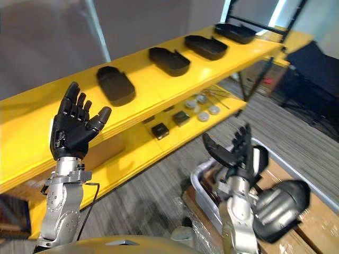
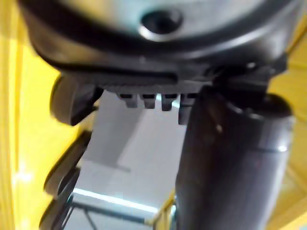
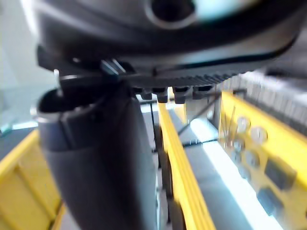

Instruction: Walk over and take three plastic housings, then place them on the shelf

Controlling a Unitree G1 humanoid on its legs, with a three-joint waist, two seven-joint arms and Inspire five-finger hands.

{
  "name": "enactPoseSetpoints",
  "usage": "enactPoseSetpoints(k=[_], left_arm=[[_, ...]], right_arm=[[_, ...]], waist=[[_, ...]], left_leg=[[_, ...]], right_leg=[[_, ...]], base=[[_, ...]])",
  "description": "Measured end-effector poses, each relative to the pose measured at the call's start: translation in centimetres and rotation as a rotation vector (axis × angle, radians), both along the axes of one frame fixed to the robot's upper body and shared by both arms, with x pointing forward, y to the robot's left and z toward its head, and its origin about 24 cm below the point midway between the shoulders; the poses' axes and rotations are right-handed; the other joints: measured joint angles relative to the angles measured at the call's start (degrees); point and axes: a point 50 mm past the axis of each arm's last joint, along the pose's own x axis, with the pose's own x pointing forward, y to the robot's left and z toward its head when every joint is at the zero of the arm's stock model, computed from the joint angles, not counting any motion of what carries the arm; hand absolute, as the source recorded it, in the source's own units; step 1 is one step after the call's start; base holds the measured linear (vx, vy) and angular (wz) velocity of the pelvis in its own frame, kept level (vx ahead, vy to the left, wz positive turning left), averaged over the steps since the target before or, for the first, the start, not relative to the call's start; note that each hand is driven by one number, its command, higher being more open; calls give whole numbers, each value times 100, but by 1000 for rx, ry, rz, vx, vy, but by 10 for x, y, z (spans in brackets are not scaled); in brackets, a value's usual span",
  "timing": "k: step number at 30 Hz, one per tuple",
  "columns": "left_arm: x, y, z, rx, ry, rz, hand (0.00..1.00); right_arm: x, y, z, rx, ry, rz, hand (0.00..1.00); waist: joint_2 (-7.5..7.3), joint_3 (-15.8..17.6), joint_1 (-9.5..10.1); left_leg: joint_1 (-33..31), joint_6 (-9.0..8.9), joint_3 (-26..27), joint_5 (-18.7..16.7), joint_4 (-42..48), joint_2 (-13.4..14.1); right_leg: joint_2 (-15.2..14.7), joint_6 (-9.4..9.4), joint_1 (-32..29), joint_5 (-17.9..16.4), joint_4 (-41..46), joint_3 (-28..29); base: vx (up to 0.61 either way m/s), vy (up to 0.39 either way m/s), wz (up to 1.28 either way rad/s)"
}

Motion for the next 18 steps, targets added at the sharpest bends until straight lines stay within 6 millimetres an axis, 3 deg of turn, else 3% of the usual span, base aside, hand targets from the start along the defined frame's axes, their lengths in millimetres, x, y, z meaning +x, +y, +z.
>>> enactPoseSetpoints(k=[4,5,6,8,11,13,18], left_arm=[[8,-12,-3,-9,19,-34,100],[8,-14,-3,-11,22,-41,100],[8,-16,-3,-14,24,-43,100],[8,-13,-4,-21,39,-6,100],[5,-2,-6,-35,60,70,100],[3,1,-6,-35,69,81,100],[0,5,-8,-27,77,92,100]], right_arm=[[-26,-8,6,19,-2,-23,100],[-29,-8,6,15,0,-20,100],[-32,-6,8,11,-1,-4,100],[-29,1,7,34,-14,62,100],[-14,19,1,72,-17,189,100],[2,29,-4,38,-1,260,100],[18,51,-13,76,18,323,100]], waist=[[-58,24,-368],[-60,17,-405],[-63,8,-409],[-82,-4,-212],[27,-5,38],[157,-36,193],[161,9,465]], left_leg=[[249,-117,478,-90,5,100],[268,-140,470,-111,22,109],[243,-198,127,-245,42,68],[-81,-184,-1392,-957,539,-105],[-471,-2,-2758,-1658,1425,-232],[-578,-6,-2906,-1843,1667,-200],[-734,91,-3021,-2011,1911,-240]], right_leg=[[172,4,-107,-7,-43,343],[208,0,-124,-9,-42,394],[275,-34,-231,-11,-27,570],[427,-137,-404,14,-55,1044],[614,-319,-510,171,-72,1424],[656,-231,-591,252,-79,1511],[588,-196,-568,285,-116,1455]], base=[[-4,-20,-73],[-10,-48,-62],[-18,-44,-86],[-5,-46,-113],[32,3,-90],[59,25,-34],[17,68,7]])
